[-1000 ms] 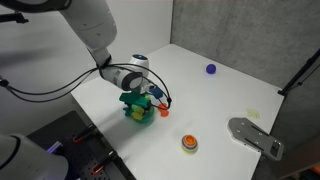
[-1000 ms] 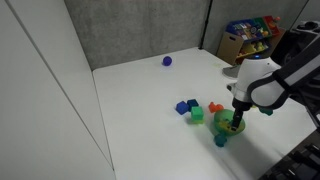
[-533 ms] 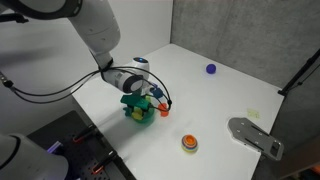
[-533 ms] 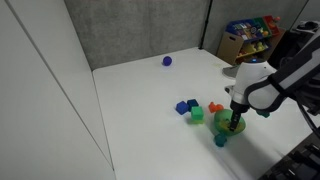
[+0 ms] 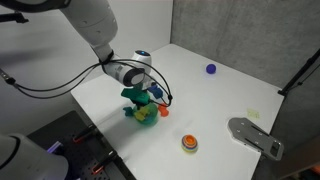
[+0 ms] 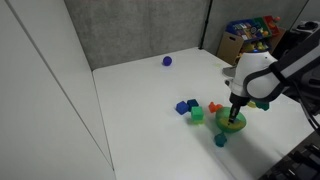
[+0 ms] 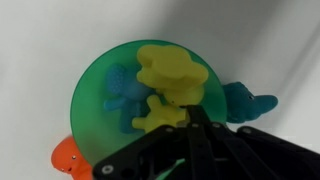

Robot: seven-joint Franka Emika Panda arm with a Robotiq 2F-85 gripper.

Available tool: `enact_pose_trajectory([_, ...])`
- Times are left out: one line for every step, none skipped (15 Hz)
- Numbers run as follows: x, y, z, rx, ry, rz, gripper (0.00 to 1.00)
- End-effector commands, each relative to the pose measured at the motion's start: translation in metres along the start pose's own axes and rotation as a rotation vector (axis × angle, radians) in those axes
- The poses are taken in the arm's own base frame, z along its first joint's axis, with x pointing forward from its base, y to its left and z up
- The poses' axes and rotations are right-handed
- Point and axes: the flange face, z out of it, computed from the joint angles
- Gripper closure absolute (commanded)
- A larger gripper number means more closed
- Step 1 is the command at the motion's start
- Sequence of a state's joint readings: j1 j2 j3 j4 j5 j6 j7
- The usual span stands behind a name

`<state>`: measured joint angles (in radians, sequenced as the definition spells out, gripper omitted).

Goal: Remove the yellow object from the bowl

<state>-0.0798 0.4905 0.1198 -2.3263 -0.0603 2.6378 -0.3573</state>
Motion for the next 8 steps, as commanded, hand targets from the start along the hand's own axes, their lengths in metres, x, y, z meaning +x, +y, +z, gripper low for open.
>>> enact_pose_trajectory([0.000, 0.002, -0.032, 0.033, 0.010, 0.031, 0.99])
enact_pose_trajectory([-0.002, 0.003, -0.035, 0.019, 0.003, 0.044, 0.75])
enact_pose_trajectory([-0.003, 0.007, -0.037, 0.007, -0.010, 0.053, 0.73])
enact_pose_trajectory([-0.005, 0.012, -0.036, -0.011, -0.019, 0.063, 0.66])
enact_pose_trajectory([-0.008, 0.018, -0.034, -0.022, -0.027, 0.070, 0.59])
enact_pose_trajectory([-0.010, 0.023, -0.032, -0.030, -0.033, 0.075, 0.51])
enact_pose_trajectory([-0.012, 0.028, -0.028, -0.037, -0.036, 0.075, 0.42])
enact_pose_trajectory([-0.013, 0.033, -0.023, -0.039, -0.038, 0.073, 0.35])
